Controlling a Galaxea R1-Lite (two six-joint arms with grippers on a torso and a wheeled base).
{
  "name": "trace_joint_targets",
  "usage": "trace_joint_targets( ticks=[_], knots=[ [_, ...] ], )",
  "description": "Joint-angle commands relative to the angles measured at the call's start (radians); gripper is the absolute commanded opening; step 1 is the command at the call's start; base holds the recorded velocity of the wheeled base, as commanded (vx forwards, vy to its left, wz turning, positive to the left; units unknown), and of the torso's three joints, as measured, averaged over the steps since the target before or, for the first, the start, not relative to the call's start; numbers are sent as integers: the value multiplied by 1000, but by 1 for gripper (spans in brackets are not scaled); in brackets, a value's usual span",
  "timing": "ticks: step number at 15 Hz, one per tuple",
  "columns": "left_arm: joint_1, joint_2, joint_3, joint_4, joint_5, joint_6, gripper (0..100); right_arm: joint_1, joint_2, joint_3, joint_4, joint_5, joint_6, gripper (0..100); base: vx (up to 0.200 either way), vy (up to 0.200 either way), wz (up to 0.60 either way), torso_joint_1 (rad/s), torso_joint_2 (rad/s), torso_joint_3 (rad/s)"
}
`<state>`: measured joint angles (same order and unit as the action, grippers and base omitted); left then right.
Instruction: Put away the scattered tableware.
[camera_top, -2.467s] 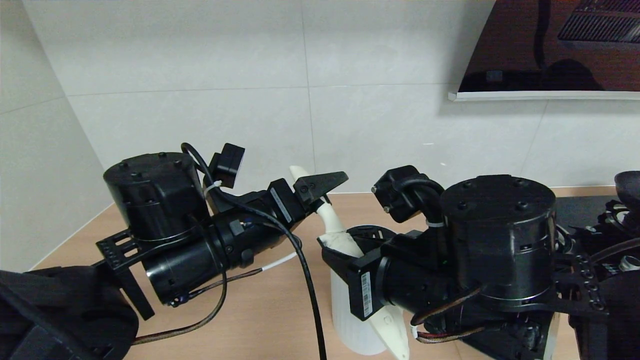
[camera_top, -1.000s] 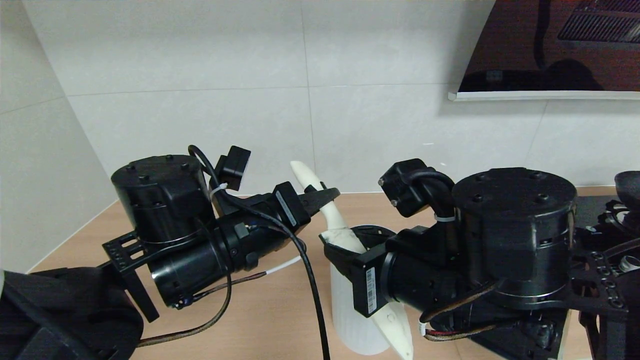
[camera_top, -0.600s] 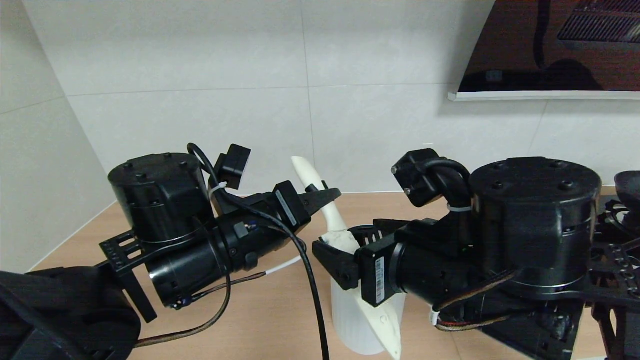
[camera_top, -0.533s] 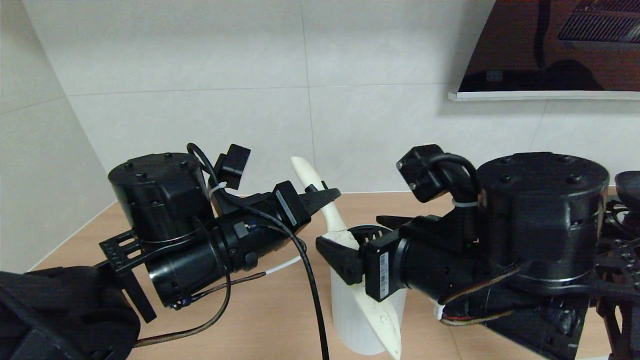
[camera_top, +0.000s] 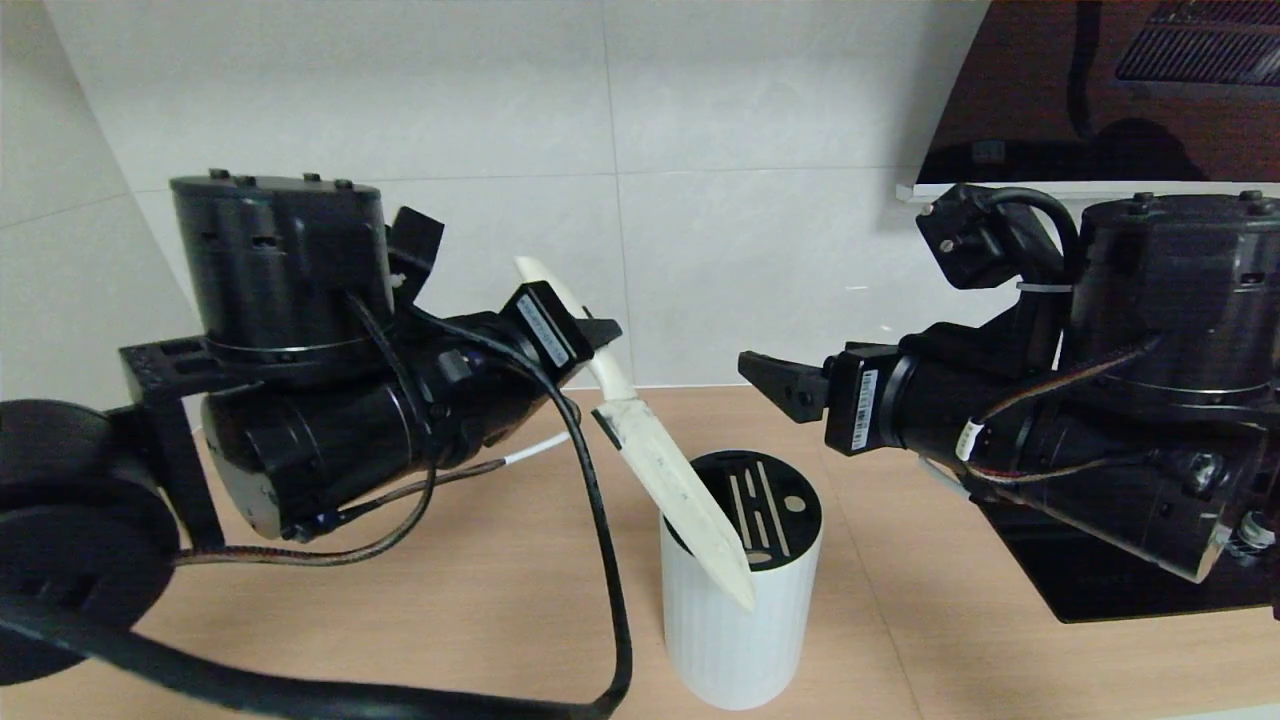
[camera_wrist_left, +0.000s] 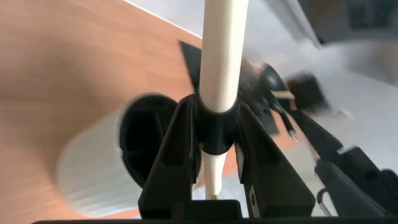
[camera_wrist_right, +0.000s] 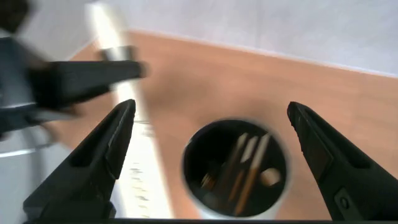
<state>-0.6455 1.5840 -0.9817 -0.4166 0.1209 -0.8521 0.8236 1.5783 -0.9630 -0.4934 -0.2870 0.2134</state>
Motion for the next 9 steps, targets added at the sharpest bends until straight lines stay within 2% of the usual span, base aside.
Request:
trace_joint_targets(
  ticks=[1, 3, 4, 5, 6, 7, 8, 9],
  knots=[
    [-22, -30, -29, 7, 57, 85, 0, -26, 12, -2, -1, 0, 0, 100, 0, 0, 0, 0, 0, 0],
    [-86, 10, -41, -4, 194, 212, 0, -46, 14, -5, -1, 2, 0, 100, 0, 0, 0, 0, 0, 0],
    [-108, 21, -46, -8, 229, 237, 0, -54, 14, -5, -2, 2, 1, 100, 0, 0, 0, 0, 0, 0],
    [-161, 53, -66, -59, 336, 308, 0, -55, 12, -3, -2, 2, 0, 100, 0, 0, 0, 0, 0, 0],
    [-183, 65, -74, -96, 370, 346, 0, -55, 12, -2, -2, 0, 0, 100, 0, 0, 0, 0, 0, 0],
    [-201, 67, -75, -156, 410, 435, 0, -54, 12, -2, -2, 0, 0, 100, 0, 0, 0, 0, 0, 0],
    [-206, 68, -72, -189, 424, 493, 0, -55, 14, 0, -2, 0, 1, 100, 0, 0, 0, 0, 0, 0],
    [-209, 85, -72, -223, 444, 528, 0, -55, 16, 0, -2, 0, 0, 100, 0, 0, 0, 0, 0, 0]
  ],
)
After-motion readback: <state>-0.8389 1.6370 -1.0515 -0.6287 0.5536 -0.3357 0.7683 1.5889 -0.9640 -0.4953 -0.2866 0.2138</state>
